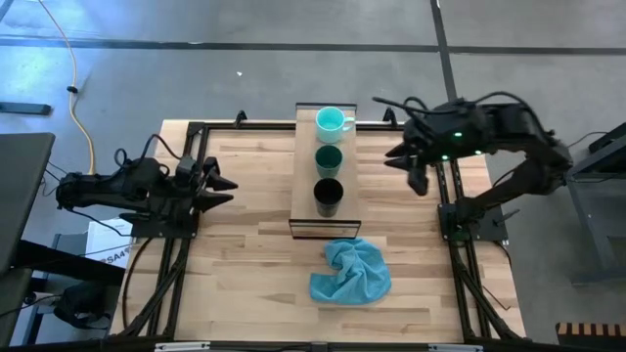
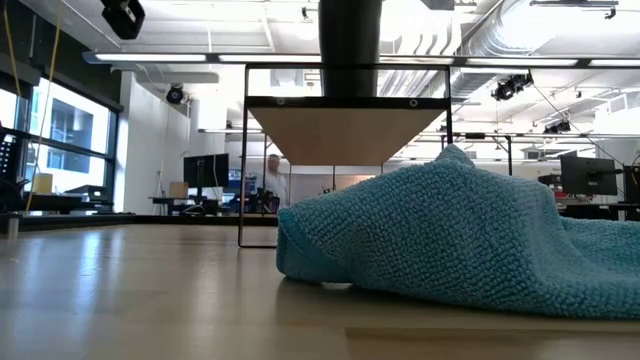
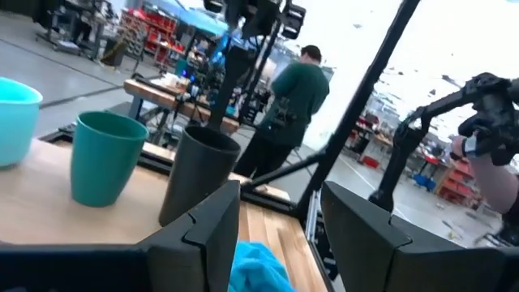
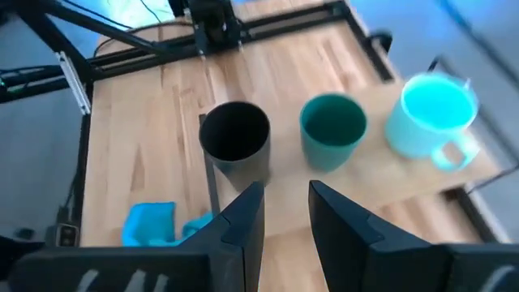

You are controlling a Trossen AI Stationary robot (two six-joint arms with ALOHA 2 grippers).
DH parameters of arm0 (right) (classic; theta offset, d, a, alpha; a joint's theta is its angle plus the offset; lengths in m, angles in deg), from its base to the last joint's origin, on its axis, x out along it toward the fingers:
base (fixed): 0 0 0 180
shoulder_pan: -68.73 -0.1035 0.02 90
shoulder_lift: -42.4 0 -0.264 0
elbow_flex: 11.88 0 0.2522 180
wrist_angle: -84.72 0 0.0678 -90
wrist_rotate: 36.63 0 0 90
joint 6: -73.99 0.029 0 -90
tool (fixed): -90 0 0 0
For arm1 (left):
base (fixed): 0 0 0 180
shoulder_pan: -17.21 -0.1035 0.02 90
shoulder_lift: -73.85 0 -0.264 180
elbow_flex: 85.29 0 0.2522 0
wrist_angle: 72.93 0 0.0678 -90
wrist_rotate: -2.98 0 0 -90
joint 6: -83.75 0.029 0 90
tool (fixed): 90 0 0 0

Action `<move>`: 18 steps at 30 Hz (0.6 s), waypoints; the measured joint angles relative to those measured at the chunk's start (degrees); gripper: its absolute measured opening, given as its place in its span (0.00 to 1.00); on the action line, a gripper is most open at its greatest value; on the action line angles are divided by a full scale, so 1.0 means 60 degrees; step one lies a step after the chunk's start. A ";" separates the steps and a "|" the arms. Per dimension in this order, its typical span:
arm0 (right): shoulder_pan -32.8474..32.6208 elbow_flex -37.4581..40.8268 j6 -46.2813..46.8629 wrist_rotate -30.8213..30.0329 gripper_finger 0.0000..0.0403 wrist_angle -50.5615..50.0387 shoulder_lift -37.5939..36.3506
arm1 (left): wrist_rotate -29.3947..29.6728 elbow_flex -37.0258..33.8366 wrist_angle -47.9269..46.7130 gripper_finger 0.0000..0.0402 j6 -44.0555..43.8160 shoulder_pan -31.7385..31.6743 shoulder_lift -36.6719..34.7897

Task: Stack small to large cups/mugs on shelf
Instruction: Return to Home Position

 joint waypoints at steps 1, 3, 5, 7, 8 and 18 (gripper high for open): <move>-0.0047 0.0000 -0.0196 -0.0053 0.22 0.0034 -0.0122 | 0.0114 0.0000 0.0037 0.41 -0.0010 0.0000 0.0000; -0.0125 0.0000 -0.0618 -0.0073 0.22 0.0125 -0.0338 | 0.0370 0.0000 0.0022 0.41 -0.0170 0.0000 0.0004; -0.0244 0.0000 -0.0996 -0.0090 0.22 0.0254 -0.0503 | 0.0713 0.0000 -0.0053 0.41 -0.0436 0.0000 0.0004; -0.0393 0.0000 -0.1316 -0.0099 0.22 0.0377 -0.0609 | 0.0974 0.0000 -0.0094 0.41 -0.0919 0.0000 0.0004; -0.0475 0.0002 -0.1480 -0.0097 0.22 0.0457 -0.0657 | 0.1077 0.0000 -0.0089 0.41 -0.1151 0.0000 0.0004; -0.1709 0.0036 -0.3256 0.0320 0.22 0.0921 -0.0869 | 0.0568 0.0000 0.0469 0.41 -0.1260 0.0000 0.0005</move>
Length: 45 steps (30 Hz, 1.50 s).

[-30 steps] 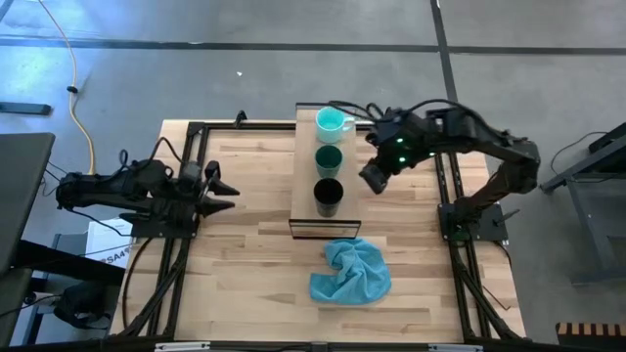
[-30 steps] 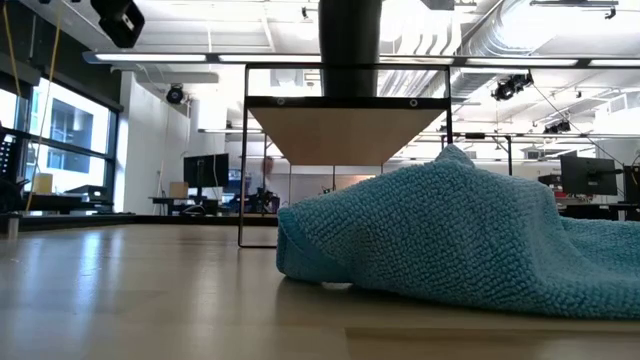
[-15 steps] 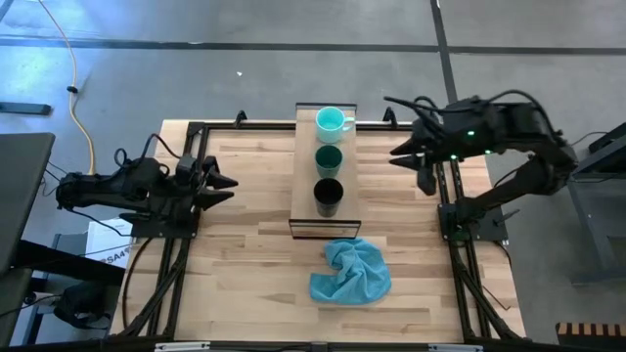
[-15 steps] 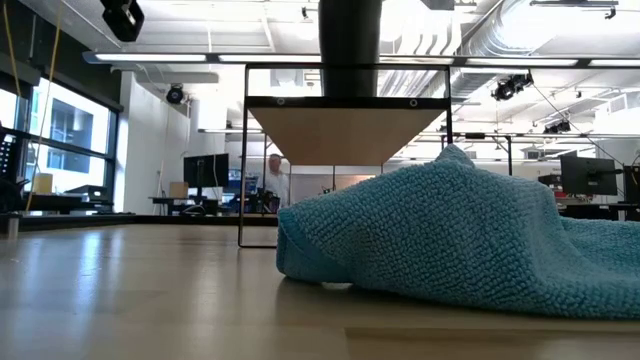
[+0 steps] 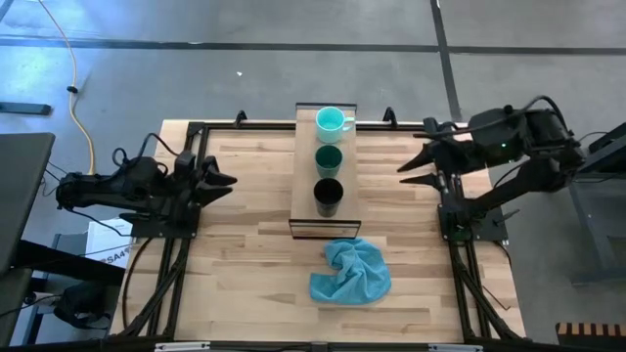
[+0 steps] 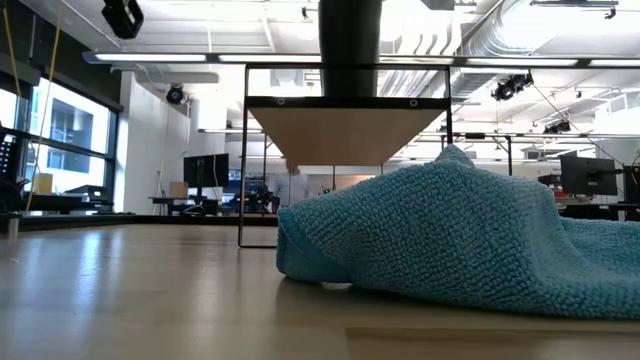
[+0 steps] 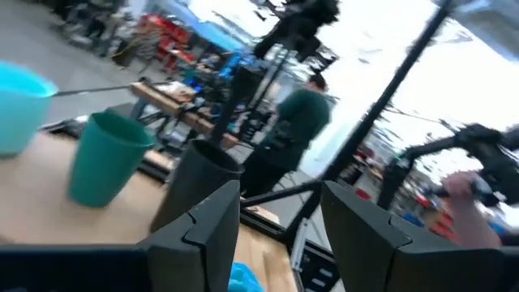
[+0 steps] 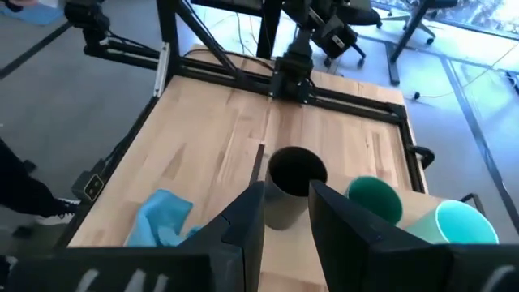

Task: Stack small to large cups/mugs on shelf
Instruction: Return to Home Position

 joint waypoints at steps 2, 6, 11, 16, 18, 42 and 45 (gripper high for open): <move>-0.0097 0.0000 -0.0018 -0.0009 0.22 0.0007 -0.0066 | -0.0315 0.0000 0.0235 0.41 0.0358 0.0004 -0.0001; -0.0192 0.0546 0.0007 -0.0007 0.22 0.0547 -0.0587 | -0.0586 0.0000 0.0538 0.41 0.0902 0.0000 0.0001; -0.0227 0.3223 -0.0059 -0.0024 0.22 0.3012 -0.2355 | -0.0616 0.0000 0.0741 0.41 0.1310 0.0003 -0.0004; -0.0208 0.6218 -0.0266 -0.0331 0.22 0.5704 -0.4234 | -0.0645 0.0000 0.0737 0.41 0.1626 0.0001 -0.0005; -0.0208 0.7296 -0.0489 -0.0378 0.22 0.6782 -0.4926 | -0.0533 0.0000 0.0727 0.41 0.1766 0.0000 -0.0001; -0.0205 1.4392 0.1972 -0.4213 0.22 1.1160 -0.9643 | 0.1845 0.0000 0.0175 0.41 0.2840 0.0007 0.0242; -0.0205 1.4981 0.1138 -0.3062 0.22 1.2184 -0.9657 | 0.1487 0.0000 0.0172 0.41 0.3403 0.0002 0.0346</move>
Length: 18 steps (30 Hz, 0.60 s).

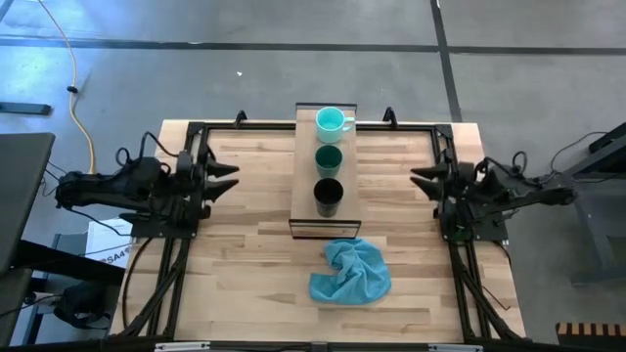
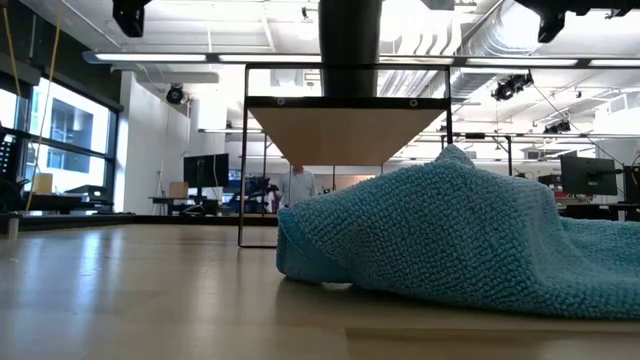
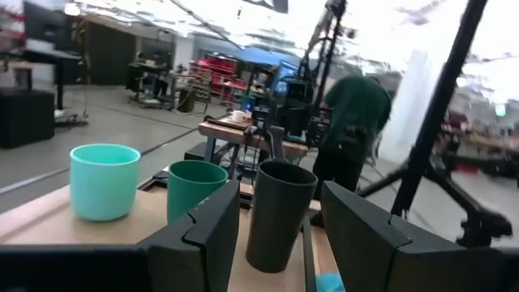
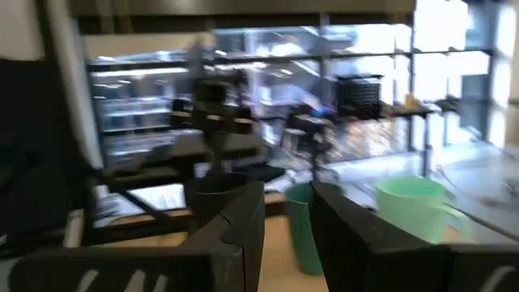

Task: Stack small to large cups/mugs on shelf
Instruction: Return to Home Position

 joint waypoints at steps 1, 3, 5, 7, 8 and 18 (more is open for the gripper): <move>0.0000 0.0176 -0.0112 0.0253 0.22 0.0263 -0.0024 | -0.0116 0.0000 0.0000 0.41 0.0156 0.0001 0.0023; 0.0011 0.0462 -0.0083 0.0496 0.22 0.0546 -0.0130 | -0.0378 0.0000 -0.0003 0.41 0.0410 -0.0002 0.0046; 0.0106 0.0655 0.0167 0.0754 0.22 0.0551 -0.0332 | -0.0765 0.0000 0.0031 0.41 0.0613 -0.0002 0.0039; 0.0302 0.0766 0.0367 0.1316 0.22 0.0585 -0.0603 | -0.1284 0.0000 0.0073 0.41 0.0819 -0.0006 -0.0021; 0.0410 0.0804 0.0426 0.1683 0.22 0.0596 -0.0756 | -0.1518 0.0000 0.0074 0.41 0.0908 -0.0006 -0.0059; 0.1175 0.0829 0.0922 0.2891 0.22 -0.0279 -0.1254 | -0.2240 -0.0304 0.0388 0.41 0.0916 -0.0009 -0.0288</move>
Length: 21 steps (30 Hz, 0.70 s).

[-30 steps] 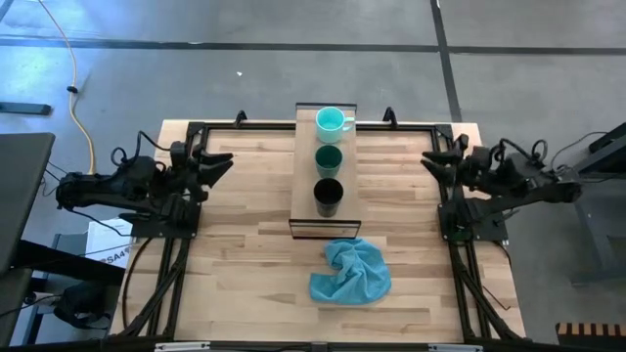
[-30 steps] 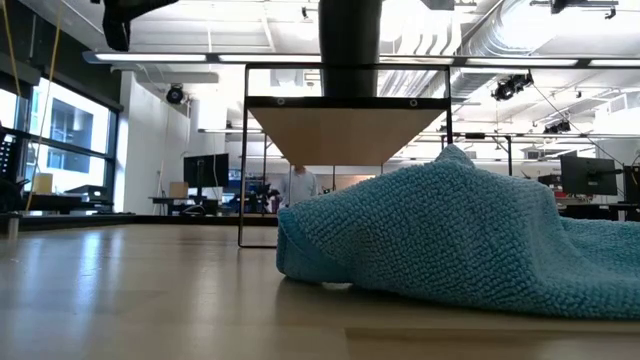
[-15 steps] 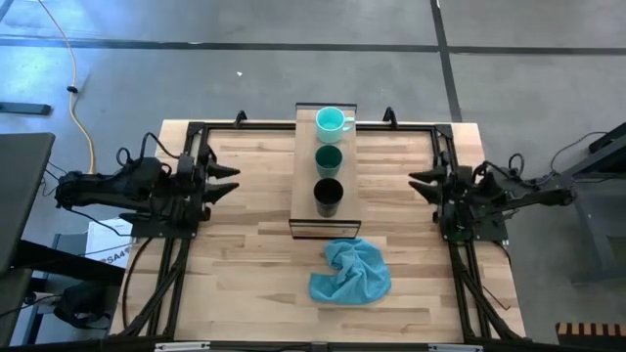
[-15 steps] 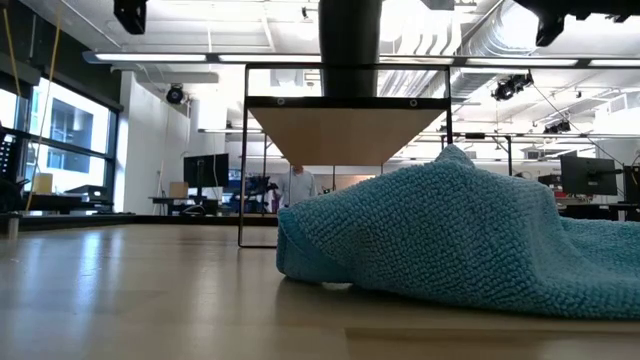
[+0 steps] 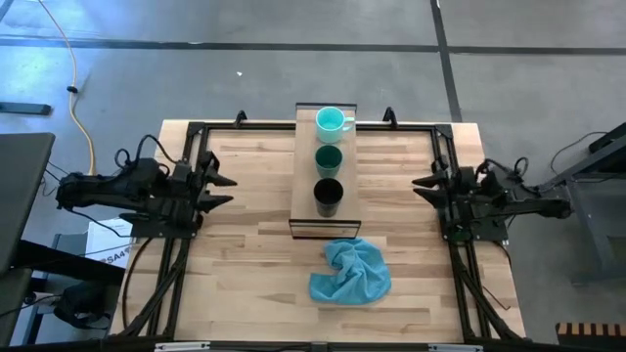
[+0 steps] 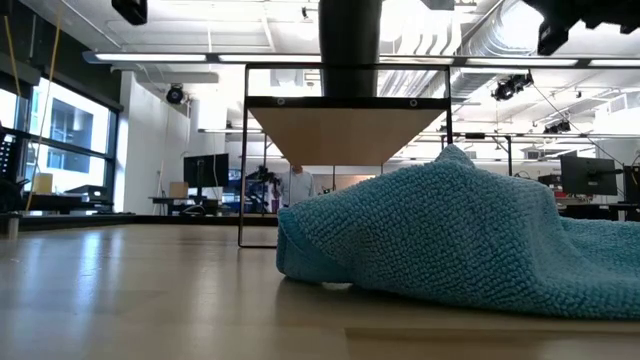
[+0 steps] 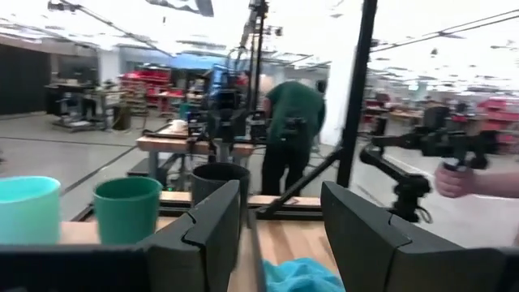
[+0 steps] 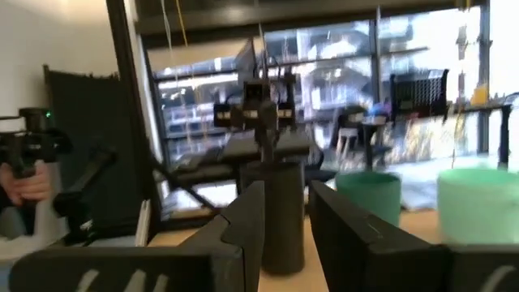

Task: Stack small to large cups/mugs on shelf
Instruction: Return to Home Position

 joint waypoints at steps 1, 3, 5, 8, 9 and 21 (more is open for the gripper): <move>0.0040 0.0003 0.0136 0.0112 0.22 -0.0189 0.0003 | -0.0117 -0.0208 0.0154 0.41 -0.0041 0.0000 -0.0106; 0.0111 0.0004 0.0258 0.0366 0.22 -0.0402 0.0004 | -0.0153 -0.0733 0.0535 0.41 -0.0290 0.0007 -0.0420; 0.0141 0.0004 0.0292 0.0465 0.22 -0.0518 0.0004 | -0.0046 -0.1405 0.1119 0.41 -0.0589 0.0000 -0.0787; 0.0140 0.0009 0.0318 0.0382 0.22 -0.1016 -0.0014 | 0.0093 -0.2388 0.2211 0.41 -0.0785 0.0000 -0.1346; 0.0141 0.0077 0.0415 0.0309 0.22 -0.1051 -0.0034 | 0.0097 -0.2665 0.2604 0.41 -0.0785 0.0001 -0.1533; 0.0141 0.2452 0.0492 0.0284 0.22 0.2612 -0.0978 | 0.0115 -0.3676 0.3235 0.41 -0.0785 0.0004 -0.3150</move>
